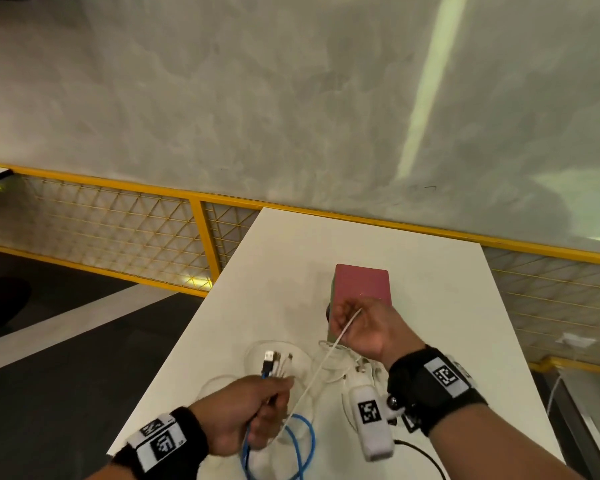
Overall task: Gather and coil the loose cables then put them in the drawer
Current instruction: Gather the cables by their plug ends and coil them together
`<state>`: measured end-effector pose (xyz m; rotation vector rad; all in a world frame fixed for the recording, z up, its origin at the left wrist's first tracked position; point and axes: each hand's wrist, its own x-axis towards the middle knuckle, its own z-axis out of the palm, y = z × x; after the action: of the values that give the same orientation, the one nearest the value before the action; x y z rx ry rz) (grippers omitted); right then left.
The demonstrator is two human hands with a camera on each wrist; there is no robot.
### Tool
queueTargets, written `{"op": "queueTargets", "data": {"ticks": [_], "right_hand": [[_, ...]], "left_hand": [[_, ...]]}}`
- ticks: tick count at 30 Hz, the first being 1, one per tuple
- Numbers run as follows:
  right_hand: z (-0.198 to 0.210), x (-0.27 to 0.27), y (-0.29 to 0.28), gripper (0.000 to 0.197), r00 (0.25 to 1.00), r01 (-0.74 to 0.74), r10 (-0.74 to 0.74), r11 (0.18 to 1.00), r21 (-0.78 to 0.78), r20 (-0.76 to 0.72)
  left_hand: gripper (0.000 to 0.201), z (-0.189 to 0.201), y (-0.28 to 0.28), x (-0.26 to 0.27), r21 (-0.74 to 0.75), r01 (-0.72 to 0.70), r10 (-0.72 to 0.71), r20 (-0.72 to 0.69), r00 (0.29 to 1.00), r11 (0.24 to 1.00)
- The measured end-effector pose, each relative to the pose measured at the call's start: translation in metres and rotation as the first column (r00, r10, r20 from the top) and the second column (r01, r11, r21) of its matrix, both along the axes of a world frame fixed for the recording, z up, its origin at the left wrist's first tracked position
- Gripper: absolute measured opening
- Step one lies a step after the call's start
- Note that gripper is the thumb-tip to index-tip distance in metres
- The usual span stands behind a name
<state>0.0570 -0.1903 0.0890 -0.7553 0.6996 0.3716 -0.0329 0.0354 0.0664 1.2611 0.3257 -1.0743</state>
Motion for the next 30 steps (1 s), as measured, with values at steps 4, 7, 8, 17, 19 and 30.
{"op": "queueTargets", "data": {"ticks": [4, 7, 8, 17, 19, 30], "right_hand": [[-0.007, 0.002, -0.024, 0.026, 0.995, 0.101, -0.101, 0.994, -0.034, -0.019], [-0.017, 0.0, -0.038, 0.028, 0.987, 0.152, -0.156, 0.984, -0.089, -0.043], [-0.02, -0.003, -0.039, 0.031, 0.985, 0.16, -0.165, 0.982, -0.1, -0.044], [-0.016, -0.042, 0.0, 0.029, 0.995, -0.041, 0.05, 0.994, -0.1, 0.086], [-0.01, -0.047, 0.008, 0.035, 0.99, -0.07, 0.075, 0.996, -0.051, 0.121], [-0.005, -0.031, -0.035, 0.022, 0.999, -0.05, 0.05, 0.997, -0.053, 0.015]], "left_hand": [[0.033, 0.003, 0.023, -0.028, 0.43, 0.45, -0.536, 0.099, 0.839, 0.783], [0.039, 0.001, 0.048, -0.035, 0.821, 0.381, -0.785, 0.126, 0.606, 0.426], [0.034, 0.002, 0.053, -0.03, 0.751, 0.403, -0.729, 0.15, 0.667, 0.523], [0.014, 0.037, -0.069, 0.044, 0.114, -0.258, 0.105, 0.706, 0.701, 0.959], [0.005, 0.029, -0.091, 0.044, 0.135, -0.22, 0.043, 0.758, 0.651, 0.966], [0.012, 0.0, -0.039, 0.003, 0.33, 0.306, -0.442, 0.516, 0.734, 0.893]]}}
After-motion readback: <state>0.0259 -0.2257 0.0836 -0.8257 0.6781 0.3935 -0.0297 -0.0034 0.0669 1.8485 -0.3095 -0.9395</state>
